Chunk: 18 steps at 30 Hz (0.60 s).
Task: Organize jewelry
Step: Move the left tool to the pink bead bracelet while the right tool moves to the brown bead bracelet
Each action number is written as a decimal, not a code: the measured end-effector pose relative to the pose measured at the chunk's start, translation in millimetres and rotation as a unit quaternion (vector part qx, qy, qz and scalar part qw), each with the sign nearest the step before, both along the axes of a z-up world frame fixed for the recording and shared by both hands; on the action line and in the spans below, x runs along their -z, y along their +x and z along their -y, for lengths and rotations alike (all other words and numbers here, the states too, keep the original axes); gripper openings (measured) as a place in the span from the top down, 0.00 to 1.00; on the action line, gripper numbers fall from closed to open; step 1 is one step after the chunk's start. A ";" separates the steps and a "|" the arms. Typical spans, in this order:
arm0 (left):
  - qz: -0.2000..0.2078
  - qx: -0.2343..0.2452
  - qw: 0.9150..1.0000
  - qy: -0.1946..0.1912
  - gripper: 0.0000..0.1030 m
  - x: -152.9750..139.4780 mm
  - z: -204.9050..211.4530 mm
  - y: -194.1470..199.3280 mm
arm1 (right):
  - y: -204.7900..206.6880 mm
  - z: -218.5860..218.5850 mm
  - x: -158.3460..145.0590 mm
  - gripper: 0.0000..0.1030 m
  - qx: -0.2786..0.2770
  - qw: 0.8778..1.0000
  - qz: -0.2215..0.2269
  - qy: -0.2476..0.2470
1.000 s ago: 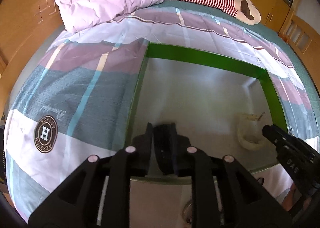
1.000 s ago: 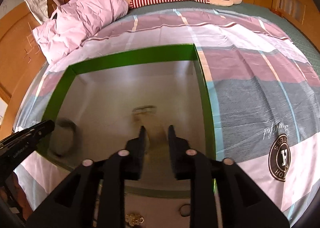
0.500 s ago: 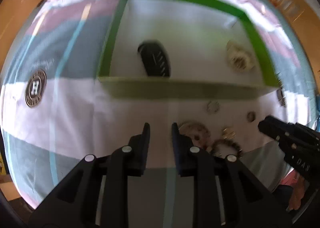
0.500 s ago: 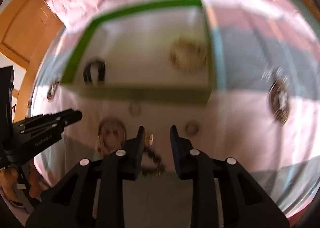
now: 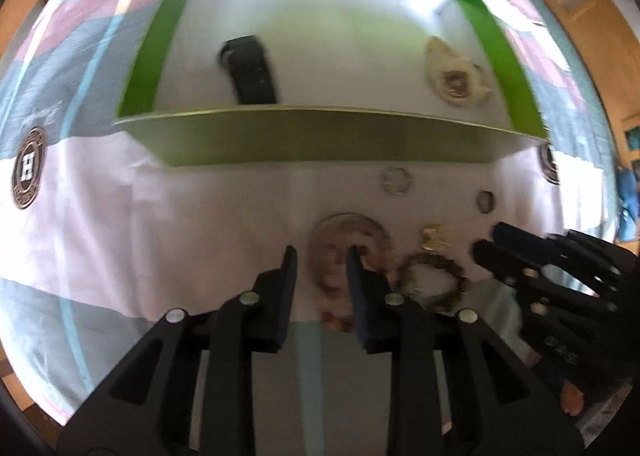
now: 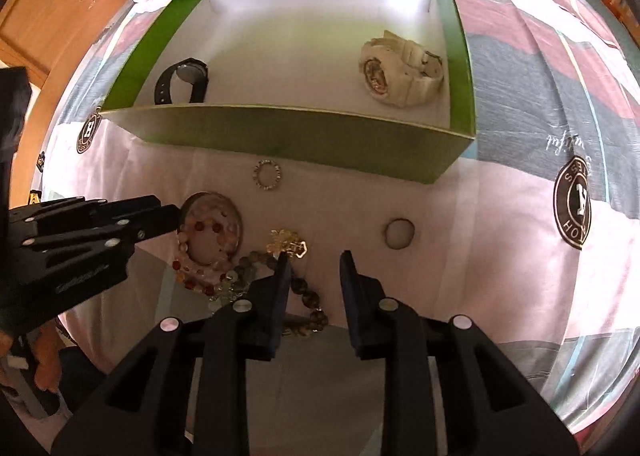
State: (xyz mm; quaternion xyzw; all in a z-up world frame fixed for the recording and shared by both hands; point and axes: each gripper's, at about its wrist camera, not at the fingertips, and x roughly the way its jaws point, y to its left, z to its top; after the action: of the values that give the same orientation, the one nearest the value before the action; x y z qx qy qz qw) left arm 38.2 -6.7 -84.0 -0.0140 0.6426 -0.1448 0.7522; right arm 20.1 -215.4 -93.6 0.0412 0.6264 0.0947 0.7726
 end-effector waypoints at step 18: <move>-0.034 0.015 0.999 0.011 0.78 30.8 26.8 0.9 | -0.8 1.9 7.9 0.74 0.004 1.000 -0.006 -0.007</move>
State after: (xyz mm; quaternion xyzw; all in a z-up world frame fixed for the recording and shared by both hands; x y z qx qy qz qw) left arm 39.1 -33.5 -114.8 -0.0005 0.6699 -0.1485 0.7275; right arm 19.3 -217.3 -101.5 0.0388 0.6313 0.0864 0.7697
